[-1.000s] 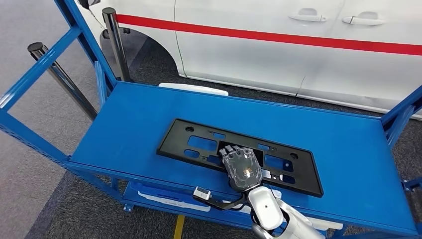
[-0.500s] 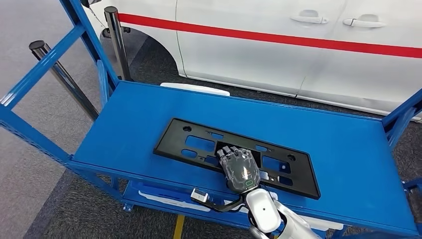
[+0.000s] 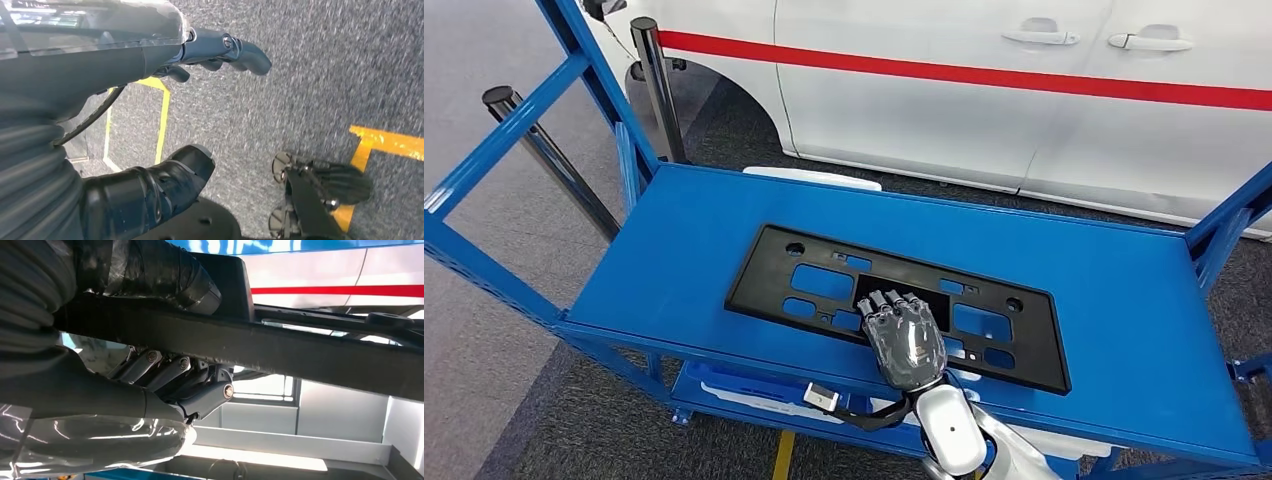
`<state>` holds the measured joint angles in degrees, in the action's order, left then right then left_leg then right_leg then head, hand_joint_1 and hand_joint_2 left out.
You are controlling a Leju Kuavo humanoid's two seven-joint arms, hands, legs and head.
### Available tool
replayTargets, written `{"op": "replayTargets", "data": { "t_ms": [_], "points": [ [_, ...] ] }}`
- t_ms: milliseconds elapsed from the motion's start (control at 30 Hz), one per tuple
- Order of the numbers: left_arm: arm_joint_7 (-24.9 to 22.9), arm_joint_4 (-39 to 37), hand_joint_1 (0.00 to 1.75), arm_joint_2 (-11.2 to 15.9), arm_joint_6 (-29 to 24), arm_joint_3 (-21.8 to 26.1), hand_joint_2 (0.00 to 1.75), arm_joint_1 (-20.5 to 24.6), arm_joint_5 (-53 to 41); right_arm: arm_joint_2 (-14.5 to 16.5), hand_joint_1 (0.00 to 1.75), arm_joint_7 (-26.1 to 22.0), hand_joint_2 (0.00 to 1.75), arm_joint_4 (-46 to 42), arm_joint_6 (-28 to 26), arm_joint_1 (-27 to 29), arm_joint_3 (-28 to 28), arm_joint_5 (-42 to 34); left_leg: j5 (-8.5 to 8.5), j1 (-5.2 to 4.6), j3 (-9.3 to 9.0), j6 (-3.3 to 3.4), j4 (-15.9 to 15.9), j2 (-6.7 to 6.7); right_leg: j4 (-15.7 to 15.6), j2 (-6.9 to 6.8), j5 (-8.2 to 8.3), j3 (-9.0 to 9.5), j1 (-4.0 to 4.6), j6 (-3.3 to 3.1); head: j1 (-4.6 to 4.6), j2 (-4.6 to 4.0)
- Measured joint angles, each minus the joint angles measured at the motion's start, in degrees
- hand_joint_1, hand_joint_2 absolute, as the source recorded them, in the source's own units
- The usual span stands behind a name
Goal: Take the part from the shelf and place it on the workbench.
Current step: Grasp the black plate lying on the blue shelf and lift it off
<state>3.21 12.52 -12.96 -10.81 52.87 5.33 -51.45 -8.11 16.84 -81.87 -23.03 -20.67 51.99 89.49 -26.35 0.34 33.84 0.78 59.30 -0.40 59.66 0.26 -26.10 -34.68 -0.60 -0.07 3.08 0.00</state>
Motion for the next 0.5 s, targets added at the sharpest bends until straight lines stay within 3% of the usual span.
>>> {"op": "replayTargets", "data": {
  "t_ms": [33,100,167,200,267,433,500],
  "points": [
    [0.0,0.0,0.00,0.0,0.0,0.0,1.75,0.0,0.0,0.1,1.66,-0.1,1.75,0.0,0.0,0.0,-0.1,0.1,-0.98,0.07,0.37,-0.28,0.9,0.02,-0.2,-0.10,0.33,-0.17,-0.08,-0.47,-0.01,0.00],
    [0.1,0.0,0.00,0.0,0.2,0.0,1.75,0.0,0.0,0.2,1.66,-0.4,1.75,0.0,0.2,0.0,-0.1,0.2,-5.00,0.27,2.10,-0.76,5.6,0.08,-0.5,-0.31,1.04,-0.74,-0.19,-1.21,-0.03,0.00],
    [0.1,0.0,0.00,0.0,0.9,0.0,1.75,0.1,-0.1,0.3,1.66,-0.5,1.75,0.1,1.2,-0.3,0.0,0.2,-9.22,0.35,4.28,-1.11,12.7,0.10,-0.4,-0.41,1.76,-1.77,-0.07,-1.41,-0.04,0.00],
    [0.1,0.0,0.00,0.0,1.3,0.0,1.75,0.1,-0.2,0.3,1.66,-0.5,1.75,0.1,1.8,-0.5,0.1,0.2,-10.39,0.36,4.95,-1.21,15.1,0.10,-0.4,-0.45,2.06,-2.21,-0.02,-1.42,-0.04,0.00],
    [0.1,0.0,0.00,0.0,1.8,0.0,1.75,0.1,-0.3,0.3,1.66,-0.4,1.75,0.1,2.8,-0.8,0.4,0.2,-11.01,0.36,5.22,-1.25,16.6,0.10,-0.3,-0.46,2.39,-2.67,0.02,-1.42,-0.04,0.00],
    [0.1,0.0,0.00,0.0,1.9,0.0,1.75,0.1,-0.4,0.3,1.66,-0.4,1.75,0.2,3.0,-0.9,0.5,0.2,-10.94,0.36,5.10,-1.24,16.5,0.10,-0.3,-0.46,2.45,-2.76,0.03,-1.42,-0.04,0.00],
    [0.1,0.0,0.00,0.0,2.2,0.0,1.75,0.1,-0.4,0.2,1.66,-0.2,1.75,0.3,3.5,-1.2,0.9,0.2,-10.30,0.36,4.08,-1.17,15.4,0.10,-0.3,-0.44,2.72,-3.12,0.05,-1.39,-0.04,0.00]
  ]
}}
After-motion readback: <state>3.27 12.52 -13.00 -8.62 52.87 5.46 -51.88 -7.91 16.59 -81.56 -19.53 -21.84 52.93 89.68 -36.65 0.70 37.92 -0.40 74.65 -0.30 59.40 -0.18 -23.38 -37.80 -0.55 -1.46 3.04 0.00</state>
